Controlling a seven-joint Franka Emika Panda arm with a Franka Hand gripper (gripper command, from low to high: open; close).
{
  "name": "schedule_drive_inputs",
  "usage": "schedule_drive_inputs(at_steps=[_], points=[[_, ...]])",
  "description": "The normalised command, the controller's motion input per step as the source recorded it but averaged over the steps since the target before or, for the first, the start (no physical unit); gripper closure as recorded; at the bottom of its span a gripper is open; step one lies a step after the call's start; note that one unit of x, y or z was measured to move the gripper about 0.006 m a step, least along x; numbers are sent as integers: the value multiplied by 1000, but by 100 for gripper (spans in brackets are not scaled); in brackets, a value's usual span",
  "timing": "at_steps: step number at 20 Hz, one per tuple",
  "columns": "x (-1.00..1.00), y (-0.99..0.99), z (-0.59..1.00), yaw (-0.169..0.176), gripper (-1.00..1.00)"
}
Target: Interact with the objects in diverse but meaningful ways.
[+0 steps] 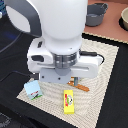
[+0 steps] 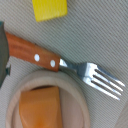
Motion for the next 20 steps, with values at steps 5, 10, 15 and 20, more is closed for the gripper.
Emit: schedule_drive_inputs(at_steps=[5, 10, 15, 20], points=[[525, -341, -19, -6, -100], [397, -307, -118, -2, -100], [339, -275, -158, -1, -100], [301, -256, -181, 0, -100]])
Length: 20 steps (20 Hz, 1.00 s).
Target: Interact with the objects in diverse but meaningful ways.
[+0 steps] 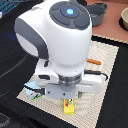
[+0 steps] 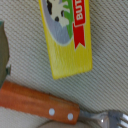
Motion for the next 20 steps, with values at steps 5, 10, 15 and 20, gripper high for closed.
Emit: schedule_drive_inputs(at_steps=[5, 10, 15, 20], points=[[271, -249, -174, 0, 100], [262, -235, -173, -1, 100], [255, -236, -161, -1, 100], [79, -42, 643, 0, 100]])
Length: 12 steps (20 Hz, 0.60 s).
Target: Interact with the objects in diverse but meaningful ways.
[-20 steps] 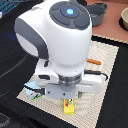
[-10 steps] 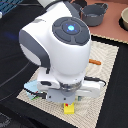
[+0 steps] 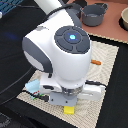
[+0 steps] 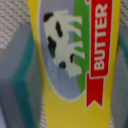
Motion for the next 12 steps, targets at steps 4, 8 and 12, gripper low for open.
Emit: schedule_drive_inputs(at_steps=[4, 8, 12], points=[[-348, 304, 1000, 2, 100], [-649, 493, 1000, 29, 100], [-717, 473, 652, 39, 100]])
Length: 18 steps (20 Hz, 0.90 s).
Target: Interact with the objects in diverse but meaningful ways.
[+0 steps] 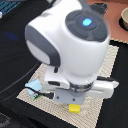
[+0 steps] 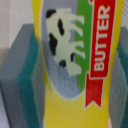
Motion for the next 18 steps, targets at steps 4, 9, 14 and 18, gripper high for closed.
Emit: schedule_drive_inputs(at_steps=[4, 9, 14, 18], points=[[-649, 501, 469, 40, 100], [-582, 511, 263, 48, 100], [-382, 294, -29, 42, 100], [-307, 201, -87, 33, 100]])
